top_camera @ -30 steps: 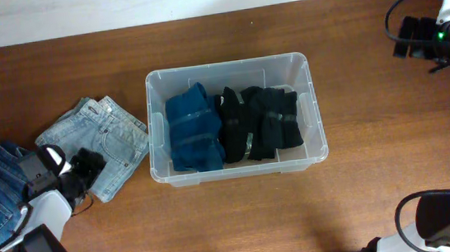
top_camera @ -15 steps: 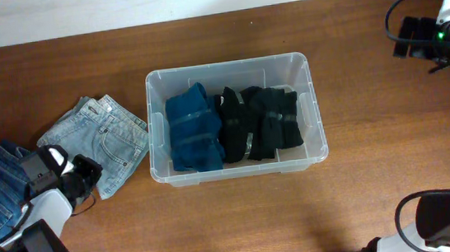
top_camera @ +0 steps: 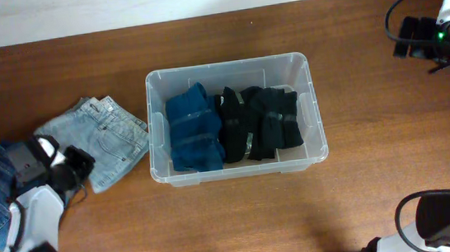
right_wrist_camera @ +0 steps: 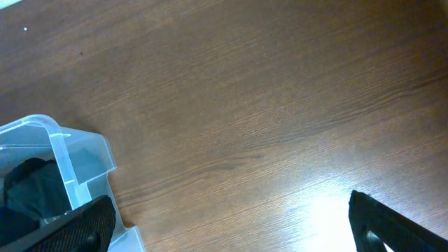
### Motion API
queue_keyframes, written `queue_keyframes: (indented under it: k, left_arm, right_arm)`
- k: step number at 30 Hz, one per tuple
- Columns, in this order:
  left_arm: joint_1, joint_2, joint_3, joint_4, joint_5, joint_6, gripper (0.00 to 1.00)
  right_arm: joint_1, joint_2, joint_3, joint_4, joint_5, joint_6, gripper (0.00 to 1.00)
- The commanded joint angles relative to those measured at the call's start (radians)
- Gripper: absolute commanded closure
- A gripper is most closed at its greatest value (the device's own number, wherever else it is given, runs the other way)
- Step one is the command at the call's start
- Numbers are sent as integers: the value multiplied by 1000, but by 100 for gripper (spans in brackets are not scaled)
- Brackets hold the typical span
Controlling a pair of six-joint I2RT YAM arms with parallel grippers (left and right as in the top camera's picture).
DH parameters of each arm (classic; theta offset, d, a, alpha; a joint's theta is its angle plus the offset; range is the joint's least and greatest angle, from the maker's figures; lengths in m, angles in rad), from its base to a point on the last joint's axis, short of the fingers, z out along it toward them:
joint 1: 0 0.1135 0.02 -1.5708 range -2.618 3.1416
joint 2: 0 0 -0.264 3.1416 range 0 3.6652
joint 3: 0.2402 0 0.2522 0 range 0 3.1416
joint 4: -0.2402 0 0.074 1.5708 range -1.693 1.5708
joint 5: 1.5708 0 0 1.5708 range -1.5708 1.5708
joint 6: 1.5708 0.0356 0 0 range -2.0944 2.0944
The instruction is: Pack container
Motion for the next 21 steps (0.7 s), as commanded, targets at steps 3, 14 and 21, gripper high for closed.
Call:
queue_keyframes:
  k: [3,14,21]
  left_arm:
    - [-2,-130,100,-22,6,39,99]
    - [-2,-213,131,-32,6,39,99]
    - [-2,-215,134,-79,4,39,99]
  right_arm:
    - [-1,7,8,0,5,7,2]
    - [-1,7,8,0,5,7,1]
    - [-1,8,8,0,5,7,2]
